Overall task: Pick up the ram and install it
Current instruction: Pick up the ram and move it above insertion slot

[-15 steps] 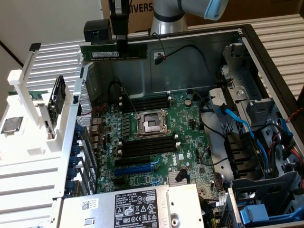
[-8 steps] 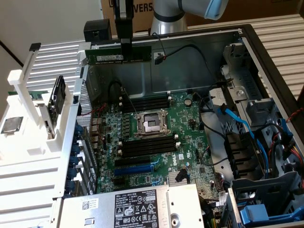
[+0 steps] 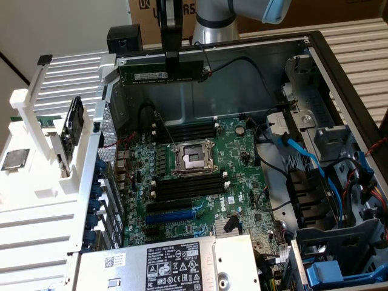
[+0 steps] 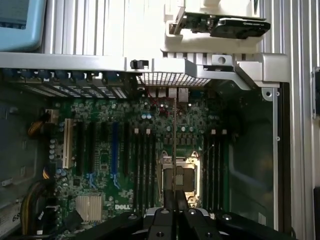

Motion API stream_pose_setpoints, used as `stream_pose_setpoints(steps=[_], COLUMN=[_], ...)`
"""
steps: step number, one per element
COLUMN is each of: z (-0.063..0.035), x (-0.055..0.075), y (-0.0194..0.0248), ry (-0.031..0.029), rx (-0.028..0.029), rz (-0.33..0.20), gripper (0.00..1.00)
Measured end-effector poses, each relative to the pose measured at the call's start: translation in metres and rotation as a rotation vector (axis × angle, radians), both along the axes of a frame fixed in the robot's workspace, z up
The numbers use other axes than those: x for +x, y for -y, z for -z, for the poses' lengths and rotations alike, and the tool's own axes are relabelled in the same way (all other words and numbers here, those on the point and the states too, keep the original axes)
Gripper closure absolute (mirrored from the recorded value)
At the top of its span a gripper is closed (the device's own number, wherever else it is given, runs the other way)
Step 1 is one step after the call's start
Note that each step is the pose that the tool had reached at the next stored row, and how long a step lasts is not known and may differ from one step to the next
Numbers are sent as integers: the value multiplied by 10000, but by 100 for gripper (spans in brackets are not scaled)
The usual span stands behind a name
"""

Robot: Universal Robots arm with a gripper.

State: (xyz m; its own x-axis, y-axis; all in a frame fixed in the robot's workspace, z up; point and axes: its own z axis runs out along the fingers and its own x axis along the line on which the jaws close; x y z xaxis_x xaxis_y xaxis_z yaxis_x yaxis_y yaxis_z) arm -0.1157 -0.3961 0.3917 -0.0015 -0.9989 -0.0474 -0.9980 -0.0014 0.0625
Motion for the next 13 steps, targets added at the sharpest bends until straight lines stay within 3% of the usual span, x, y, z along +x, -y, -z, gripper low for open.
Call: stream_pose_setpoints(steps=[5,8,9,13], z=[34,50,63,119], x=[65,80,84,85], y=[4,15,26,75], ry=[115,205,260,301], rx=[29,101,162,215], rz=[19,59,100,219], gripper=[87,87,87,87])
